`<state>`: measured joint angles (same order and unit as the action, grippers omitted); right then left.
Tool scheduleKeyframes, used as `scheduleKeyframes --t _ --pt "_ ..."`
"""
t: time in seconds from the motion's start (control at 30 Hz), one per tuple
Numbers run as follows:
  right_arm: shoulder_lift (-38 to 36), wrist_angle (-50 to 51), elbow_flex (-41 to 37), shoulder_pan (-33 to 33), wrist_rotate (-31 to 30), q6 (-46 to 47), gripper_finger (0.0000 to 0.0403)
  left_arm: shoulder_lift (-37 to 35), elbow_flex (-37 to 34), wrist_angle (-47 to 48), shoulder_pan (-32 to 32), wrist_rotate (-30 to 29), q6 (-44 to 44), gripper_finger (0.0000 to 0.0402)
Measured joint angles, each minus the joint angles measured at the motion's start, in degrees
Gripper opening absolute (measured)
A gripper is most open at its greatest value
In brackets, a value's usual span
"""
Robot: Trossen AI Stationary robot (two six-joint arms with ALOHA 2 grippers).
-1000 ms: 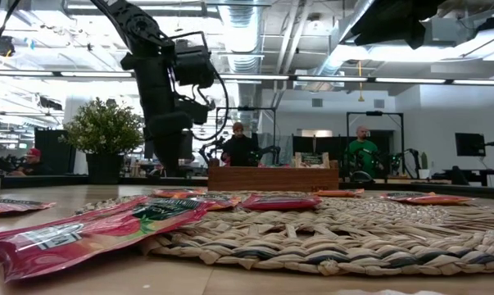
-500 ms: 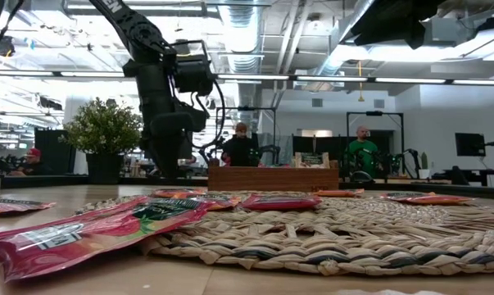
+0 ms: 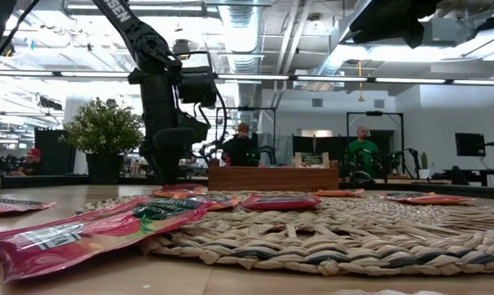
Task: Pick & Place Tea
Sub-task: Put the red tea bag into the middle section of the wooden organizer
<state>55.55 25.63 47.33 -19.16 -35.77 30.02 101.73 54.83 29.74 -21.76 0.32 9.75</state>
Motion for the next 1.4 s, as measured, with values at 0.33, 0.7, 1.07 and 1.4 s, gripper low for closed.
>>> scheduleKeyframes --t 0.33,0.7,1.07,1.4 --pt "0.0 0.0 0.0 0.0 -0.02 0.0 0.012 0.35 -0.08 0.57 0.76 -4.51 0.23 0.0099" --pt "0.0 -0.08 0.0 0.07 -0.02 0.0 0.0121 0.59 -0.25 0.4 3.66 -10.11 0.06 0.0053" --pt "0.0 -0.81 0.0 0.04 1.0 0.0 0.0121 0.61 -0.27 1.23 4.2 -8.57 0.49 0.0001" --pt "0.0 -0.77 -0.01 0.04 1.4 0.0 0.0121 -2.26 1.14 7.15 4.07 -4.13 0.1 0.0"
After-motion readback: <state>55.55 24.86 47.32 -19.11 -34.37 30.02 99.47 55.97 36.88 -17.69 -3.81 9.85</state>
